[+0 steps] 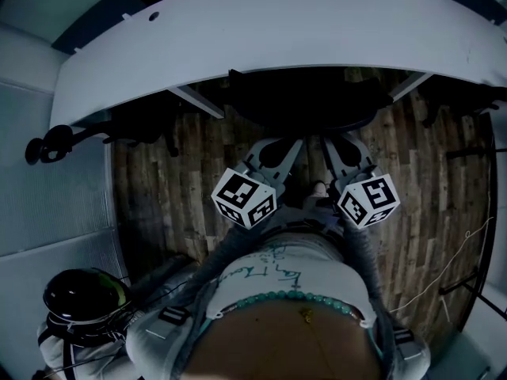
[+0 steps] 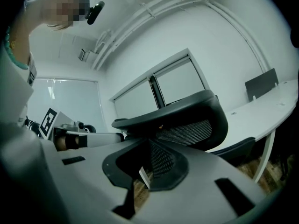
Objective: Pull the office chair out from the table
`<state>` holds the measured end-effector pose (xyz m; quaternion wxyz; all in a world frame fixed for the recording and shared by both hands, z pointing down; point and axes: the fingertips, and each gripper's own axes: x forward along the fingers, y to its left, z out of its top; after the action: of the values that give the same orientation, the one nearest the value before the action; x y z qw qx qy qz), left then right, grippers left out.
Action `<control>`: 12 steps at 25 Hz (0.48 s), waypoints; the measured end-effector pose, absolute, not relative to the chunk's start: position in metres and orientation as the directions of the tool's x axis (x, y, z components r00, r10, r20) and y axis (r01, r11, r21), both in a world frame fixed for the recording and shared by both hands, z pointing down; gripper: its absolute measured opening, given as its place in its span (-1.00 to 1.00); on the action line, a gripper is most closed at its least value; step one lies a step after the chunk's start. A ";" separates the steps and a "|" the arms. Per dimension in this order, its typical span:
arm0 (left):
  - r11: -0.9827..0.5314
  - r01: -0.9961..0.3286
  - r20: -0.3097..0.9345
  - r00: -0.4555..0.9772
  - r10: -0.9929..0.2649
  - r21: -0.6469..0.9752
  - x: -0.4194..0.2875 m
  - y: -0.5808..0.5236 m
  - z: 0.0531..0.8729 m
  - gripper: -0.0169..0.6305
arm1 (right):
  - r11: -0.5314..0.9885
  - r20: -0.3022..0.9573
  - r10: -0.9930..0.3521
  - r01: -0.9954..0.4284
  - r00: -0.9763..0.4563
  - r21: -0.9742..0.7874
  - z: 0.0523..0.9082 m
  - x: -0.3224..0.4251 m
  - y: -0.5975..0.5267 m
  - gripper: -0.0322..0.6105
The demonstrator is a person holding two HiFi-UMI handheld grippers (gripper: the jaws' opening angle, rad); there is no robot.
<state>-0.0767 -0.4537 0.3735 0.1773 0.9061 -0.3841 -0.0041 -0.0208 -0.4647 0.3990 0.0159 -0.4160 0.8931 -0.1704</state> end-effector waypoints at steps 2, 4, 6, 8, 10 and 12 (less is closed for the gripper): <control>-0.656 -0.677 0.119 0.721 -0.683 0.334 -0.081 -0.454 0.373 -0.91 | 0.571 0.114 -0.769 -0.756 -0.629 -0.321 0.400 -0.020 -0.464 -0.84; -0.667 -0.657 0.109 0.737 -0.668 0.352 -0.086 -0.454 0.373 -0.91 | 0.550 0.111 -0.784 -0.767 -0.611 -0.330 0.400 -0.020 -0.463 -0.84; -0.675 -0.639 0.100 0.749 -0.655 0.369 -0.092 -0.455 0.372 -0.91 | 0.538 0.106 -0.795 -0.775 -0.597 -0.331 0.398 -0.021 -0.463 -0.84; -0.682 -0.626 0.091 0.758 -0.645 0.379 -0.097 -0.457 0.371 -0.91 | 0.523 0.105 -0.807 -0.786 -0.581 -0.331 0.396 -0.022 -0.463 -0.84; -0.689 -0.616 0.088 0.766 -0.636 0.383 -0.101 -0.459 0.371 -0.91 | 0.502 0.109 -0.821 -0.799 -0.561 -0.332 0.396 -0.022 -0.463 -0.84; -0.696 -0.607 0.083 0.773 -0.628 0.384 -0.103 -0.459 0.370 -0.91 | 0.490 0.113 -0.829 -0.808 -0.548 -0.326 0.397 -0.022 -0.462 -0.84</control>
<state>-0.1031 -0.4593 0.3703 0.1986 0.9205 -0.3354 -0.0272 -0.0222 -0.4625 0.3966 0.0297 -0.4743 0.8628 -0.1727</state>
